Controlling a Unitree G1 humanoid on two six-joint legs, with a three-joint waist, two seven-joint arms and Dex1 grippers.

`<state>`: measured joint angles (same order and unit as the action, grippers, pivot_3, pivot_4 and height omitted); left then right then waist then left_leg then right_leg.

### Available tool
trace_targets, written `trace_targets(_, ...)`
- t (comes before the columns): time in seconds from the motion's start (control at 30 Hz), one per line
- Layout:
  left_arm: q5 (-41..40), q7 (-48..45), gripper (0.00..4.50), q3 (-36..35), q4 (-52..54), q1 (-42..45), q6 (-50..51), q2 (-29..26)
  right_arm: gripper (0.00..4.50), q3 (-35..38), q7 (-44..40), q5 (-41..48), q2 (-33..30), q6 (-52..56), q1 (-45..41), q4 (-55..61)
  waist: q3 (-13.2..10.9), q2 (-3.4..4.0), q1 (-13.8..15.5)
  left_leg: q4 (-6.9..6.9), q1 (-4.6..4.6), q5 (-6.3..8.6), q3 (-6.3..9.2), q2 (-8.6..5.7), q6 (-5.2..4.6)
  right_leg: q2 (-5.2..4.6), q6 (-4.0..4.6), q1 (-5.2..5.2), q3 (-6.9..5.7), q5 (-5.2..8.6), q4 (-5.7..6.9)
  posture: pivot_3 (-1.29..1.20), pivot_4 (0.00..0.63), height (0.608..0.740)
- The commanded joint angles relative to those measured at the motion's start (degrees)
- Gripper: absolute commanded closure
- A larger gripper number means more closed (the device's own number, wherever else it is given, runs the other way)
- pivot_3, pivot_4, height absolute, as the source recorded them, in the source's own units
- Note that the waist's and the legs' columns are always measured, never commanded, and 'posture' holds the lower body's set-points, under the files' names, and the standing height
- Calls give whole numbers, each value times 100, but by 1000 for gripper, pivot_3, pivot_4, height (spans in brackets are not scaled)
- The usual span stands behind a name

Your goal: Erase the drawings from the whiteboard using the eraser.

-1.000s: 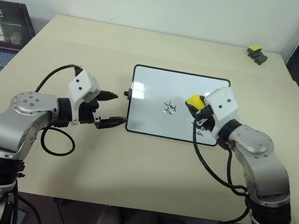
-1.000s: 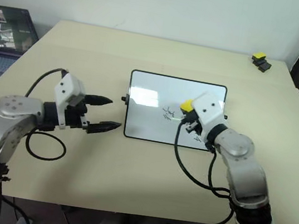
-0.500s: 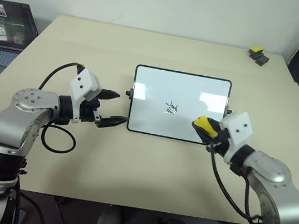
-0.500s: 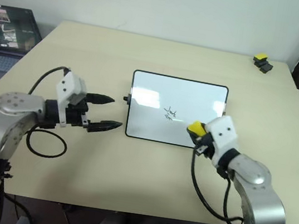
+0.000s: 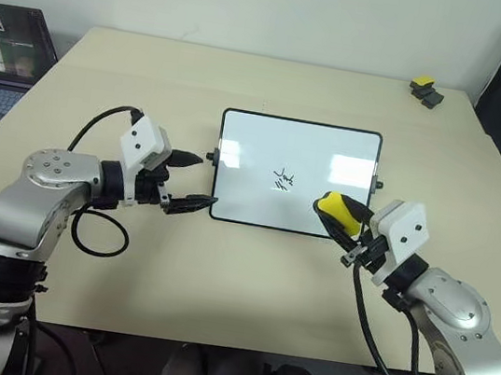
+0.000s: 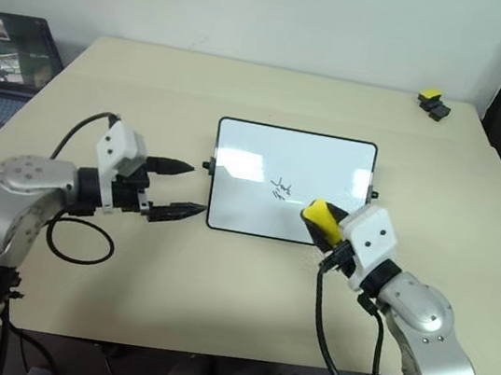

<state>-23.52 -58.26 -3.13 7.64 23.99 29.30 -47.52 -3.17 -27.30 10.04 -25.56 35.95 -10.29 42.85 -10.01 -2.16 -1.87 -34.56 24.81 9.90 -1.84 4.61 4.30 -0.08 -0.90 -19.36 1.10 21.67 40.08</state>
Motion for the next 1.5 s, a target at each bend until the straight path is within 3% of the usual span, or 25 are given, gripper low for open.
trace_targets(0.03,84,-51,0,-21,103,-32,-152,-85,3162,-449,84,-486,-86,-333,-700,-564,0,0,-11,-1,-1,0,1,0,0,1,0,0,0,0,2,0,150,740)
trace_targets(0.17,101,-36,0,-17,61,-92,-174,-52,3162,-1038,345,-1019,354,-652,-1926,-1840,0,1,-14,-8,-5,0,4,4,-1,6,1,-2,1,-1,15,0,150,740)
trace_targets(0.3,100,-43,0,-34,65,-131,-183,-63,3162,-1207,444,-1278,650,-1085,-2527,-2943,0,-1,46,-11,1,0,3,4,0,6,1,-4,1,0,15,0,150,740)
trace_targets(0.6,78,-76,0,-86,86,-144,-172,-116,3162,-1227,358,-1529,917,-2181,-3031,-4728,0,-1,57,-17,7,0,3,5,0,0,2,0,-5,-1,5,0,150,740)
trace_targets(0.93,38,-104,0,-71,174,-184,-144,-80,3162,-1286,326,-1676,1256,-2733,-2849,-6138,3,-3,1,-22,-4,1,2,7,-1,1,2,4,0,-1,22,0,150,740)
trace_targets(1.13,31,-115,0,-51,174,-155,-136,-63,3162,-1513,3,-1731,1283,-2728,-2403,-6400,10,-15,0,-31,-50,-3,2,6,-5,0,2,29,4,0,73,0,150,740)
trace_targets(1.27,26,-121,0,-29,178,-144,-129,-45,3163,-1718,-159,-1832,1293,-2520,-2247,-6305,11,-16,-6,-29,-138,-9,2,8,-13,-11,-2,99,11,3,77,0,150,740)
trace_targets(1.37,26,-123,0,-19,167,-127,-125,-36,3164,-1686,-50,-1878,1334,-2495,-2328,-6247,11,-17,-5,-22,-198,-10,2,11,-14,-21,6,121,19,9,73,0,150,740)
trace_targets(1.5,22,-122,0,-23,164,-131,-116,-34,3164,-1347,36,-1740,1369,-2377,-2700,-5777,9,-13,-3,-17,-191,-12,7,14,-18,-19,8,115,27,8,75,0,150,740)
